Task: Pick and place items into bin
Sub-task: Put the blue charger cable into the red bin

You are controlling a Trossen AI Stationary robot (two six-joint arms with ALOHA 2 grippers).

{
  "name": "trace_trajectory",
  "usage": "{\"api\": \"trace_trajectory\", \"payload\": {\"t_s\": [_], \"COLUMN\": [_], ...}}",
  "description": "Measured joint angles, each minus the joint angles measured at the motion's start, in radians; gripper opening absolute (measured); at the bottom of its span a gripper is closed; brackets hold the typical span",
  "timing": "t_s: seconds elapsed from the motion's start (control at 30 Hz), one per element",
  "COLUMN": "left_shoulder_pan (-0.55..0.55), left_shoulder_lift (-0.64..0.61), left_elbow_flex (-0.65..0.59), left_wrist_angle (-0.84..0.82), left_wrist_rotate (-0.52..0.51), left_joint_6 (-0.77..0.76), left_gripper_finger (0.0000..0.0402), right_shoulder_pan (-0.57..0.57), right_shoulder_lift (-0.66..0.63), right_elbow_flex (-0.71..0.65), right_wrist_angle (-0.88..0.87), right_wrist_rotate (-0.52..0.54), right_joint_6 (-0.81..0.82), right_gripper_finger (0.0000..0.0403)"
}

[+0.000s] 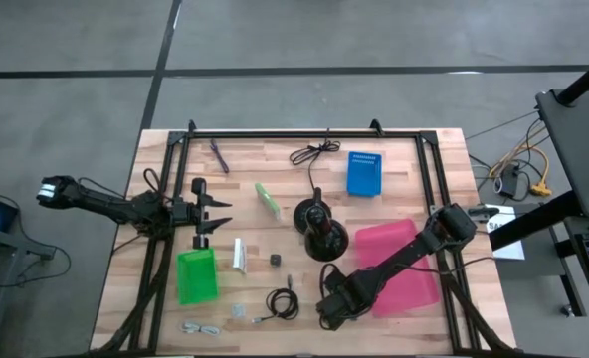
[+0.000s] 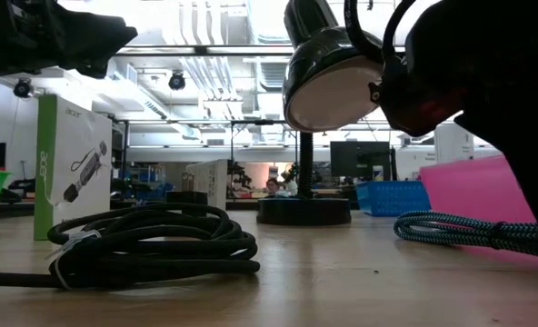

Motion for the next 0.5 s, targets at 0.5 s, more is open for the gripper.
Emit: {"api": "trace_trajectory", "payload": {"t_s": [0.5], "left_shoulder_pan": [0.000], "left_shoulder_lift": [0.000], "left_elbow_flex": [0.000], "left_wrist_angle": [0.000], "left_wrist_rotate": [0.001], "left_joint_6": [0.000], "left_gripper_finger": [0.0141], "right_shoulder_pan": [0.000], "right_shoulder_lift": [-0.004], "right_elbow_flex": [0.000], "right_wrist_angle": [0.005], "right_wrist_rotate": [-0.027], "right_joint_6": [0.000], "right_gripper_finger": [0.0034]}}
